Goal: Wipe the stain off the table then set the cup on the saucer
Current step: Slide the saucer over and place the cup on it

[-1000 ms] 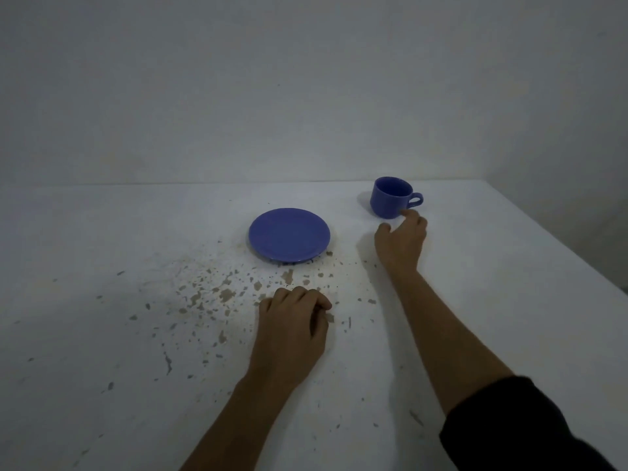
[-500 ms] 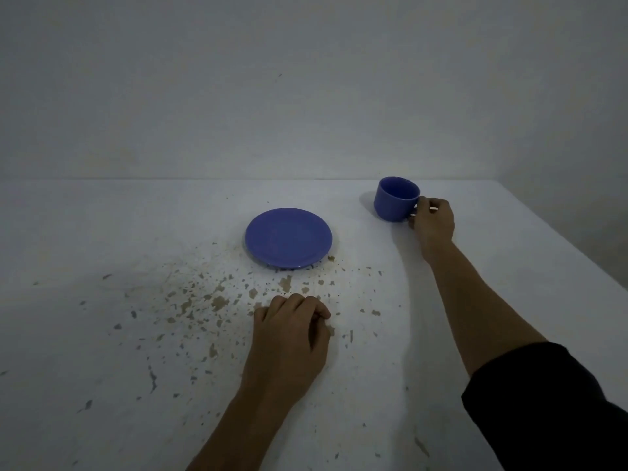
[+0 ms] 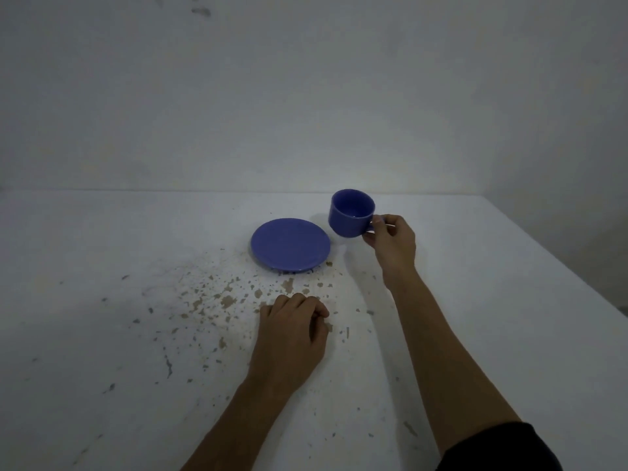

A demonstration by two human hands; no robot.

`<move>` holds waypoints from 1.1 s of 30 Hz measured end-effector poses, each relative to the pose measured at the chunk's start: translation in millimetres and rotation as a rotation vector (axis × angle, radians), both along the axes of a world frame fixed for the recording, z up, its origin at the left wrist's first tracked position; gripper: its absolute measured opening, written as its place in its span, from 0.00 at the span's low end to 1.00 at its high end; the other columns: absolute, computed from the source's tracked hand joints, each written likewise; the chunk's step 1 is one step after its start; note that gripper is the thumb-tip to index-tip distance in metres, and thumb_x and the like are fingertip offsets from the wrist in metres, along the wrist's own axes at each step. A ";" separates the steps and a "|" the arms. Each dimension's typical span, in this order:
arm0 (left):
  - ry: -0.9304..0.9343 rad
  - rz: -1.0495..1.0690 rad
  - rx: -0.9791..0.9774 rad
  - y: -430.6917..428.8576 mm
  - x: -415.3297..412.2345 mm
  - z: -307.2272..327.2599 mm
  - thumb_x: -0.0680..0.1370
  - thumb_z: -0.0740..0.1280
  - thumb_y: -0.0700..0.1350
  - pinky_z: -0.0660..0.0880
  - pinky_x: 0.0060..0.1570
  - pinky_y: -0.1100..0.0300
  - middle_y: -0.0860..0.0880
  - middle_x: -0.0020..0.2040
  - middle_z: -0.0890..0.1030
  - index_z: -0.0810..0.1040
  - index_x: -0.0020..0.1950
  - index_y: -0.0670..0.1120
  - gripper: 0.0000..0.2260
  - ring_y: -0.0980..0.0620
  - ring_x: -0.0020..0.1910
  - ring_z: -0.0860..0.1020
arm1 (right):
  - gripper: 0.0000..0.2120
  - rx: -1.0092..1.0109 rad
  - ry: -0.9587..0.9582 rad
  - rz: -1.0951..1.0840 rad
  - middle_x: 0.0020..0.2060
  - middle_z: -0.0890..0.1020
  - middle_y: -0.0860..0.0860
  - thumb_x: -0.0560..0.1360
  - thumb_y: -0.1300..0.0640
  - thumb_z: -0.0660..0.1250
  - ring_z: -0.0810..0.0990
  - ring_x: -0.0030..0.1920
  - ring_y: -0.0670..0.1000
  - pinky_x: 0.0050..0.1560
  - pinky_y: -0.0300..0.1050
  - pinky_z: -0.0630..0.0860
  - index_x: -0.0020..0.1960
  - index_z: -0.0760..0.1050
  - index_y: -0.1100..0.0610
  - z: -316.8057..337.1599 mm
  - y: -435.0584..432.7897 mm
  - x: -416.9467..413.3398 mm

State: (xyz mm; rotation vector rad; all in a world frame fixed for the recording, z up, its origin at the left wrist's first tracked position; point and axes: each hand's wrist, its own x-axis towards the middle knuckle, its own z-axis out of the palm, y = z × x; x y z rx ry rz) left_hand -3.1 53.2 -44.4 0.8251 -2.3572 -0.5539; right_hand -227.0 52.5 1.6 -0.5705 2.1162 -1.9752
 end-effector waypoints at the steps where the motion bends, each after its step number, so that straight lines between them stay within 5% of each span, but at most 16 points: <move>1: -0.001 0.001 0.006 1.1 0.2 1.2 0.75 0.64 0.48 0.64 0.54 0.57 0.57 0.43 0.78 0.76 0.46 0.54 0.03 0.56 0.44 0.74 | 0.07 -0.008 0.011 0.043 0.48 0.83 0.51 0.79 0.56 0.62 0.84 0.46 0.49 0.46 0.38 0.81 0.55 0.74 0.55 2.0 -2.4 6.9; 7: -0.036 0.029 0.002 4.9 1.7 7.2 0.76 0.64 0.49 0.64 0.58 0.56 0.57 0.45 0.79 0.76 0.47 0.54 0.03 0.56 0.47 0.73 | 0.05 0.089 0.035 0.311 0.46 0.83 0.50 0.79 0.59 0.61 0.84 0.45 0.49 0.43 0.38 0.82 0.53 0.75 0.55 11.8 -20.4 37.3; 11: -0.043 0.039 -0.013 6.5 2.7 10.2 0.76 0.64 0.49 0.64 0.58 0.56 0.56 0.47 0.79 0.77 0.48 0.54 0.04 0.55 0.48 0.74 | 0.05 0.156 0.049 0.349 0.45 0.83 0.51 0.80 0.59 0.60 0.84 0.45 0.51 0.47 0.45 0.83 0.51 0.75 0.55 8.0 -30.0 49.4; 33: -0.014 0.023 -0.026 4.9 2.2 6.9 0.75 0.62 0.48 0.67 0.54 0.54 0.55 0.45 0.79 0.77 0.47 0.53 0.05 0.53 0.46 0.74 | 0.10 0.266 0.039 0.466 0.46 0.83 0.54 0.81 0.62 0.56 0.84 0.42 0.53 0.37 0.41 0.83 0.55 0.75 0.56 19.3 -45.8 51.3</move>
